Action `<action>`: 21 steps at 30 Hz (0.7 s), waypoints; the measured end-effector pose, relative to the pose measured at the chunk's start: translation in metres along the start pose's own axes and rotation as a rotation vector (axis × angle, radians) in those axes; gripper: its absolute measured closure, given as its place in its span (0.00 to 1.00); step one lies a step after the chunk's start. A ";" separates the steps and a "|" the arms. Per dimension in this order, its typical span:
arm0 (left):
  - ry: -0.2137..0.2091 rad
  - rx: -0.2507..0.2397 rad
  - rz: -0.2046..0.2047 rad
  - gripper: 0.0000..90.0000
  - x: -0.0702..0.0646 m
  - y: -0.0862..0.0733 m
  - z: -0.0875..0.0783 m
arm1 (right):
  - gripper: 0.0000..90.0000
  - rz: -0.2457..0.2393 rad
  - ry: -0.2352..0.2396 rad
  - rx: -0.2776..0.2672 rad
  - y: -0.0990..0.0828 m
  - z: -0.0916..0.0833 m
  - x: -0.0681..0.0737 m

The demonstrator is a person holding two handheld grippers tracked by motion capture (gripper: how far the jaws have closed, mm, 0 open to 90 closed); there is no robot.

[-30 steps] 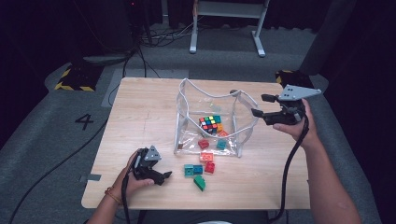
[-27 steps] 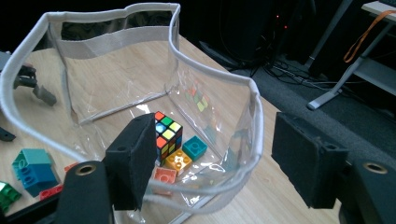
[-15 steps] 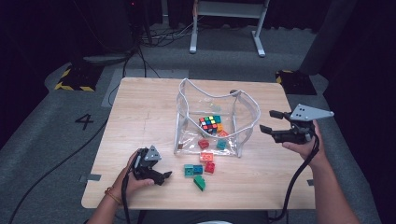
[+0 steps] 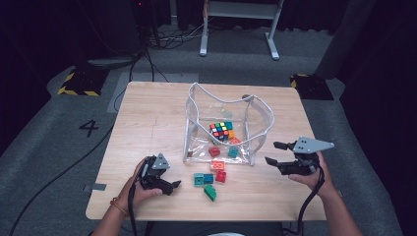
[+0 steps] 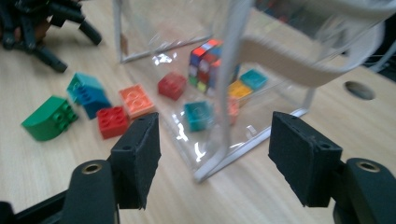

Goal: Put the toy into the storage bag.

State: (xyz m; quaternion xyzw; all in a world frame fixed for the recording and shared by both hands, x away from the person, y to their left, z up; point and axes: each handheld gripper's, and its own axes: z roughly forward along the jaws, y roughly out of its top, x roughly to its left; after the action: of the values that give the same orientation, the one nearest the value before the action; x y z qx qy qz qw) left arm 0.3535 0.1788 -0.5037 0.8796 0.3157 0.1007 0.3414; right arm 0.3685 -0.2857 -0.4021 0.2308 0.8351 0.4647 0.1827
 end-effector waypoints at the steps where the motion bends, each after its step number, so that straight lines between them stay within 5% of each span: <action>1: 0.000 0.000 0.000 0.06 0.000 0.000 0.000 | 0.39 -0.002 0.010 0.010 -0.004 0.003 0.003; 13: 0.000 0.000 0.000 0.06 0.000 0.000 0.000 | 0.42 -0.059 0.150 0.094 -0.031 0.052 0.041; 21: 0.000 -0.002 -0.002 0.06 0.000 0.000 0.000 | 0.45 -0.077 0.222 0.106 -0.037 0.084 0.051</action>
State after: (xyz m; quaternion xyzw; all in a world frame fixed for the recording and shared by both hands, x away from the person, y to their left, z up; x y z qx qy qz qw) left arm 0.3535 0.1787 -0.5038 0.8790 0.3165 0.1005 0.3422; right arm 0.3623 -0.2167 -0.4803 0.1549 0.8820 0.4350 0.0943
